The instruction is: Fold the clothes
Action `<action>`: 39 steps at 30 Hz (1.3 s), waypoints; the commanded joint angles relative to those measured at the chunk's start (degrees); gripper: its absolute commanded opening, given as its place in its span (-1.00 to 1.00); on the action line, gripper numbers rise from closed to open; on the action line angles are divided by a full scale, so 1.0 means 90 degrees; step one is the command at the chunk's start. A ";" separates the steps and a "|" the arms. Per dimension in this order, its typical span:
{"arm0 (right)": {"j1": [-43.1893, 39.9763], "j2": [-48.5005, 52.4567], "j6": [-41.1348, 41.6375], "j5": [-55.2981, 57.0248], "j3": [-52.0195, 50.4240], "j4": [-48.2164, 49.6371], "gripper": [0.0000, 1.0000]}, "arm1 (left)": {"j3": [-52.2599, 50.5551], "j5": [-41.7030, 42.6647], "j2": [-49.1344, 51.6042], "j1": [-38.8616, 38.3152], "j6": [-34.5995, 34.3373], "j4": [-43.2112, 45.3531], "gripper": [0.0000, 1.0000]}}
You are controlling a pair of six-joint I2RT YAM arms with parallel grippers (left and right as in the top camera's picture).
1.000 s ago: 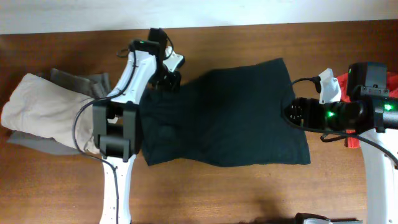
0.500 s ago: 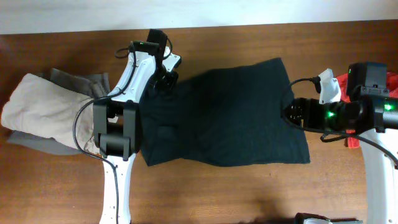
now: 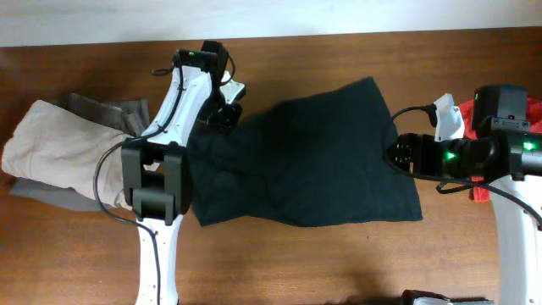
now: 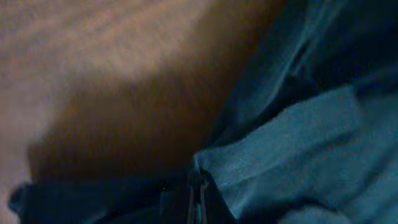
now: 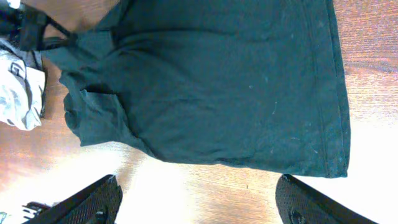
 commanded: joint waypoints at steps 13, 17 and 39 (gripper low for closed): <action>0.0041 -0.0015 -0.0104 -0.0080 -0.0024 0.0012 0.68 | 0.0066 -0.0712 -0.0328 -0.0357 -0.0151 0.0163 -0.90; 0.0041 -0.0015 -0.0117 -0.0080 -0.0024 -0.0005 0.68 | 0.0066 -0.0945 -0.0328 -0.0357 -0.0153 0.0350 -0.73; 0.0041 -0.0015 -0.0117 -0.0080 -0.0024 -0.0007 0.68 | 0.0063 -0.1739 -0.0325 -0.0338 -0.0658 0.0092 -0.35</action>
